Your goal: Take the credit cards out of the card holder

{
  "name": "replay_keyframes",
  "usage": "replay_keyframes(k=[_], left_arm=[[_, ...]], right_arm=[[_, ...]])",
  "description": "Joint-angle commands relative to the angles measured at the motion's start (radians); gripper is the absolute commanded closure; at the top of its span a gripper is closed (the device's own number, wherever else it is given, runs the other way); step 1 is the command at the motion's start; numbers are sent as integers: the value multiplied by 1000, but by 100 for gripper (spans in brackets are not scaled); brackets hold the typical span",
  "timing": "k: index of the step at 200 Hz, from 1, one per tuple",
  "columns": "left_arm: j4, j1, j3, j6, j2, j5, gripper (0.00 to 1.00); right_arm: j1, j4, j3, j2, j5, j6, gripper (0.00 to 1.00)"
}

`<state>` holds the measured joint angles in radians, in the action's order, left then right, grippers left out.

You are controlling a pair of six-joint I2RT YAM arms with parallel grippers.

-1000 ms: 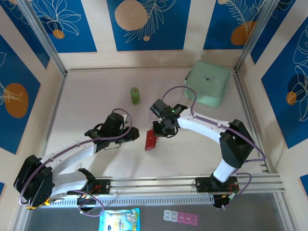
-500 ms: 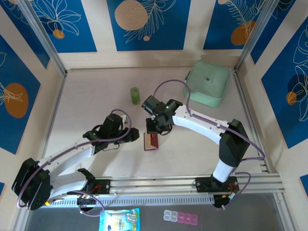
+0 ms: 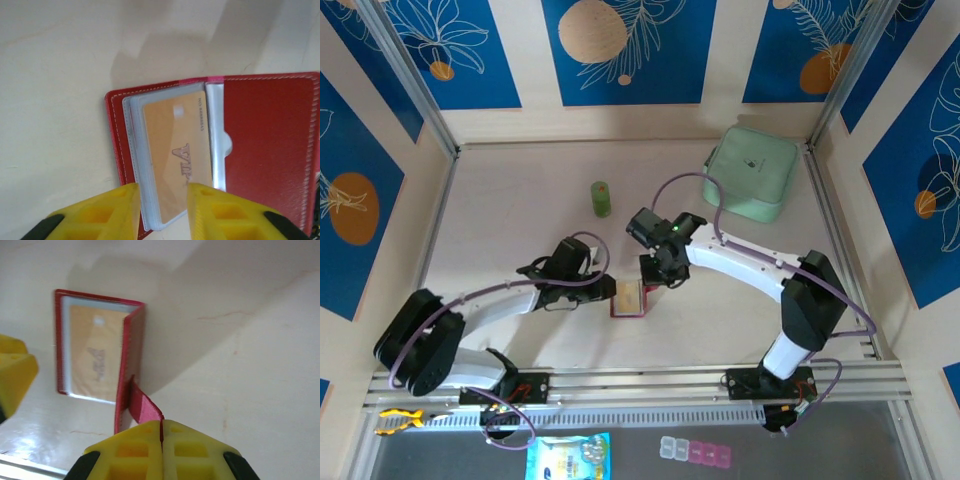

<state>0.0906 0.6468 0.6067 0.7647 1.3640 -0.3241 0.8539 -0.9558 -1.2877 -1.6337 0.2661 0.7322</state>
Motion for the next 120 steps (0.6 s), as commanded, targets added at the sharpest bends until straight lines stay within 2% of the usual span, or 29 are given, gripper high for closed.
replay_keyframes(k=[1, 47, 120], left_arm=[[-55, 12, 18, 17, 41, -59, 74], [-3, 21, 47, 16, 91, -14, 83], [-8, 35, 57, 42, 148, -24, 86]], right_arm=[[-24, 1, 63, 51, 30, -7, 98], [-82, 87, 204, 110, 10, -15, 98], [-150, 216, 314, 112, -51, -42, 98]])
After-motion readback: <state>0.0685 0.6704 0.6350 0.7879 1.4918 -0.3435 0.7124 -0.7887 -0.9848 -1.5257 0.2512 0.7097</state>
